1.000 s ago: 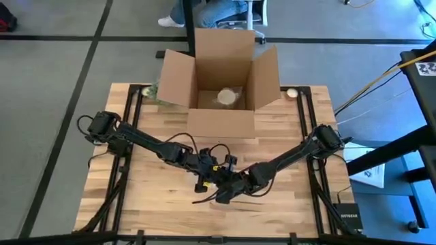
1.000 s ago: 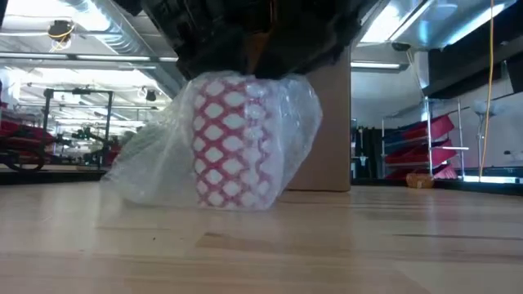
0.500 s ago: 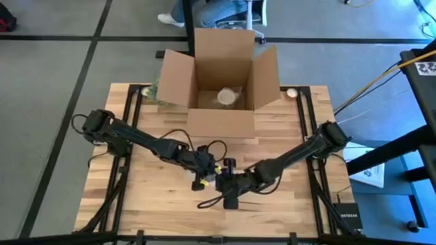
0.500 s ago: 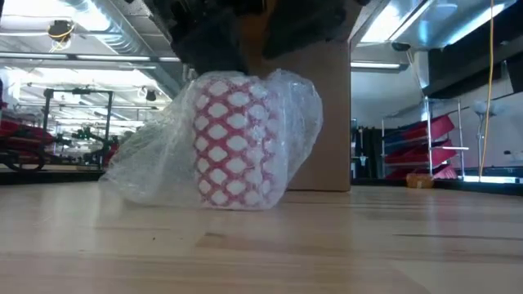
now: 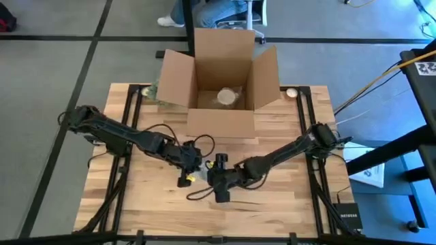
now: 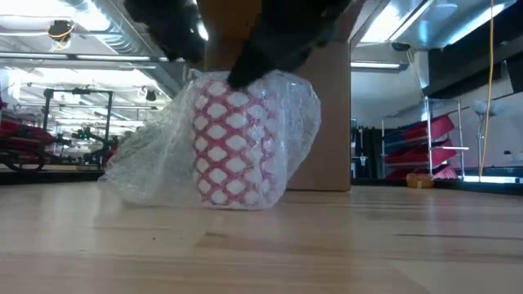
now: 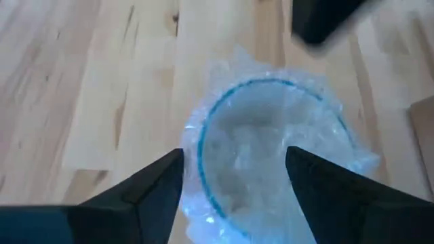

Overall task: Wrap mug
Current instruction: Put the wrapped red mug into the box

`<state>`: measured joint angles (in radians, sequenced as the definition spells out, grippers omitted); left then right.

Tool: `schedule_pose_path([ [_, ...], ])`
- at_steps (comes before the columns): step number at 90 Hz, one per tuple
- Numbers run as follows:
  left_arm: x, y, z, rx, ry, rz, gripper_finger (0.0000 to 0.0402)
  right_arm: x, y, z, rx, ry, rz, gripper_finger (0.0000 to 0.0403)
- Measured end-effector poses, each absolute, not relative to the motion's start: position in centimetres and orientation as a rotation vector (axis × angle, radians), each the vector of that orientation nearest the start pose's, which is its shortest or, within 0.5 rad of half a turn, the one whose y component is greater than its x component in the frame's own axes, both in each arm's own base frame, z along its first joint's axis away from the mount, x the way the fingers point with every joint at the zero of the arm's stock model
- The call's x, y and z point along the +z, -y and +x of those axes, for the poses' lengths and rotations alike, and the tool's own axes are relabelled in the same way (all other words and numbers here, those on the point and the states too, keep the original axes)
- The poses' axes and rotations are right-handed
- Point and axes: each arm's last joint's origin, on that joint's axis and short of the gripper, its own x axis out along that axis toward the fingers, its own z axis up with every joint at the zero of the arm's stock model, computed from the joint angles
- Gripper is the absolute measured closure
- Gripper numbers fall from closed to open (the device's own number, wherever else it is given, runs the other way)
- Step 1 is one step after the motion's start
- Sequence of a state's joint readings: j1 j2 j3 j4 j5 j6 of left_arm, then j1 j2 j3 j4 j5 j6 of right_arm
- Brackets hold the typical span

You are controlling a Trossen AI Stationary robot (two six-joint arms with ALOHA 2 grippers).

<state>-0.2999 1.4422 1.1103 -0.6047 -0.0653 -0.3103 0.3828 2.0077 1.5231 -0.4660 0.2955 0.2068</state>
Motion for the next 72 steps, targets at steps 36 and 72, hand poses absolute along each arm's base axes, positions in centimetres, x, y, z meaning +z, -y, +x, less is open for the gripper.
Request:
schedule_pose_path([
  [36, 28.2, 10.3, 24.5, -0.095, -1.007, -0.148, 0.0401, 16.8, -15.7, 42.2, -0.014, -1.143, -0.193, 0.0229],
  [72, 28.2, 11.3, 24.0, -0.101, -0.995, -0.101, 0.0401, 15.4, -15.2, 43.2, 0.086, -1.158, -0.090, 0.0374],
])
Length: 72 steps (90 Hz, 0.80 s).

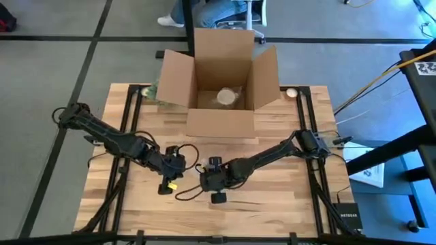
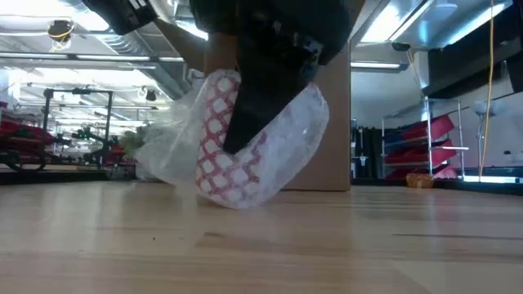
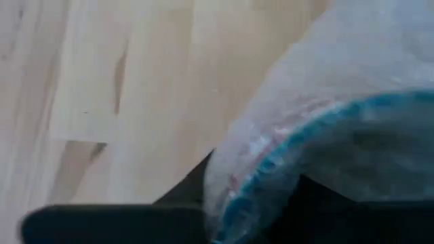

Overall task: Wrap mug
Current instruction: Put the wrapped red mug into the box

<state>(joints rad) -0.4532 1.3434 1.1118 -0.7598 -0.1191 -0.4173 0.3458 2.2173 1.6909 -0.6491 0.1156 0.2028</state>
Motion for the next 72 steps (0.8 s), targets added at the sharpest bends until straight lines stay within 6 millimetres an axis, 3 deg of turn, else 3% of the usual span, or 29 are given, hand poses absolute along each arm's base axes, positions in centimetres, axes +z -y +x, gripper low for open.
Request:
schedule_pose_path([
  [6, 28.2, 11.6, 23.9, -0.110, -0.996, -0.097, 0.0401, 15.5, -15.5, 43.1, 0.087, -1.158, -0.096, 0.0384],
  [28, 28.1, 12.4, 23.3, -0.138, -1.012, -0.077, 0.0401, 19.7, -18.3, 42.5, 0.115, -1.156, -0.115, 0.0391],
  [53, 28.4, 12.3, 22.0, -0.149, -1.068, -0.031, 0.0401, 29.7, -21.6, 41.0, 0.177, -1.042, -0.144, 0.0391],
  [61, 29.1, 11.8, 21.1, -0.130, -1.061, -0.027, 0.0401, 33.6, -21.9, 40.0, 0.168, -0.967, -0.167, 0.0392],
  [72, 30.6, 10.8, 19.7, -0.100, -0.990, -0.026, 0.0401, 37.0, -21.2, 38.1, 0.161, -0.835, -0.182, 0.0392],
])
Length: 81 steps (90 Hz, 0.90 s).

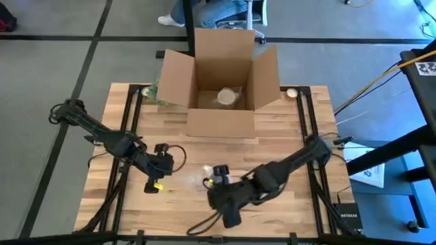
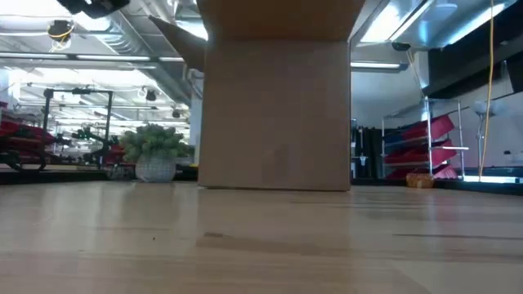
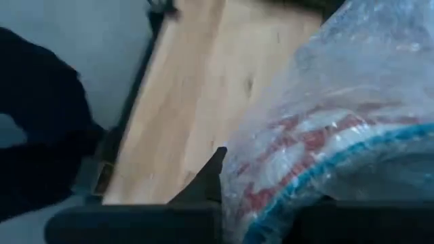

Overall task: Wrap mug
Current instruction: Put the wrapped red mug into the box

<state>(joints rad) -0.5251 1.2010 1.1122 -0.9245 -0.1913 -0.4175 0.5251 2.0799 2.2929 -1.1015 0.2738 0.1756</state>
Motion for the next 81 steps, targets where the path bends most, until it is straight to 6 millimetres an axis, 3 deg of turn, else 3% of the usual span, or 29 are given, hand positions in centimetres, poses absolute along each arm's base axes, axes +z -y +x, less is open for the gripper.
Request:
schedule_pose_path([
  [13, 32.6, 9.3, 17.9, -0.013, -0.862, -0.009, 0.0401, 41.4, -18.4, 36.3, -0.045, -0.663, -0.251, 0.0392],
  [24, 33.8, 8.2, 16.7, 0.053, -0.766, -0.001, 0.0401, 44.9, -14.7, 35.5, -0.215, -0.524, -0.272, 0.0392],
  [32, 34.4, 7.7, 16.1, 0.067, -0.727, 0.003, 0.0401, 46.5, -10.7, 35.5, -0.343, -0.484, -0.256, 0.0392],
  [40, 34.6, 7.3, 15.8, 0.077, -0.714, -0.010, 0.0401, 46.9, -4.9, 35.9, -0.464, -0.522, -0.215, 0.0393],
  [54, 34.1, 6.9, 15.8, 0.097, -0.724, -0.004, 0.0401, 45.7, 4.9, 37.0, -0.492, -0.589, -0.013, 0.0393],
  [63, 33.5, 6.8, 15.9, 0.108, -0.741, 0.004, 0.0401, 43.3, 9.9, 37.8, -0.525, -0.660, 0.086, 0.0393],
  [72, 32.5, 6.8, 16.0, 0.118, -0.768, 0.016, 0.0401, 40.0, 13.2, 38.7, -0.520, -0.754, 0.176, 0.0393],
  [81, 31.8, 6.8, 16.0, 0.125, -0.788, 0.023, 0.0401, 36.5, 14.5, 39.9, -0.504, -0.843, 0.213, 0.0393],
])
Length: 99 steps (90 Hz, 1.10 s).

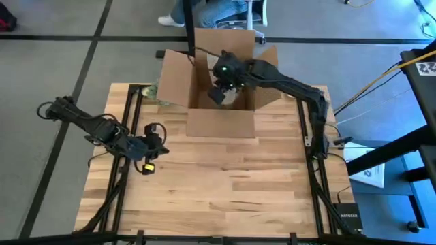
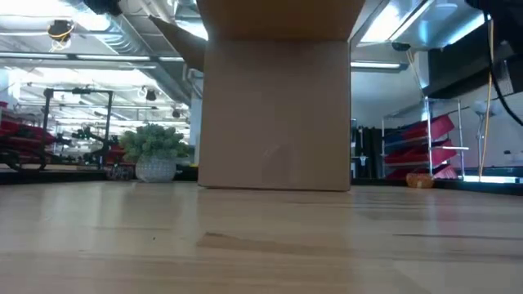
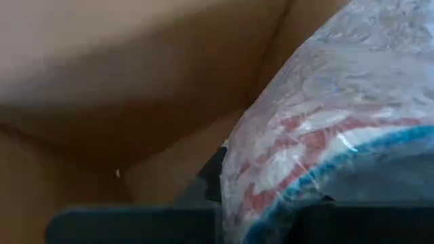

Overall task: Wrap mug
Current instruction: Put the wrapped red mug into the box, then return to Home Position

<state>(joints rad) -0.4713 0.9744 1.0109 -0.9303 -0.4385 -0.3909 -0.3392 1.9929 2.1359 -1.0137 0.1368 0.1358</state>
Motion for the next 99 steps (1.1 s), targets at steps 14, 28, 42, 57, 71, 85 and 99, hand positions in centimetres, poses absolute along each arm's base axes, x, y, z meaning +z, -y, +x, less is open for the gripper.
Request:
schedule_pose_path([
  [14, 30.6, 6.9, 16.2, 0.127, -0.799, 0.026, 0.0401, 32.2, 15.1, 41.7, -0.417, -0.853, 0.319, 0.0393],
  [28, 30.1, 6.9, 16.3, 0.121, -0.801, 0.018, 0.0401, 30.1, 15.4, 42.9, -0.385, -0.790, 0.354, 0.0393],
  [42, 30.1, 6.9, 16.3, 0.120, -0.798, 0.016, 0.0401, 27.9, 15.6, 43.1, -0.419, -0.832, 0.348, 0.0382],
  [57, 30.1, 7.0, 16.3, 0.119, -0.799, 0.015, 0.0401, 28.7, 15.9, 42.9, -0.425, -0.788, 0.394, 0.0394],
  [71, 30.1, 7.0, 16.3, 0.119, -0.797, 0.014, 0.0401, 27.3, 15.9, 43.2, -0.436, -0.840, 0.426, 0.0371],
  [85, 30.1, 7.0, 16.3, 0.118, -0.797, 0.014, 0.0401, 26.1, 16.0, 43.7, -0.441, -0.862, 0.435, 0.0280],
  [99, 30.1, 7.0, 16.3, 0.126, -0.797, -0.005, 0.0401, 26.7, 15.9, 43.7, -0.388, -0.856, 0.453, 0.0185],
])
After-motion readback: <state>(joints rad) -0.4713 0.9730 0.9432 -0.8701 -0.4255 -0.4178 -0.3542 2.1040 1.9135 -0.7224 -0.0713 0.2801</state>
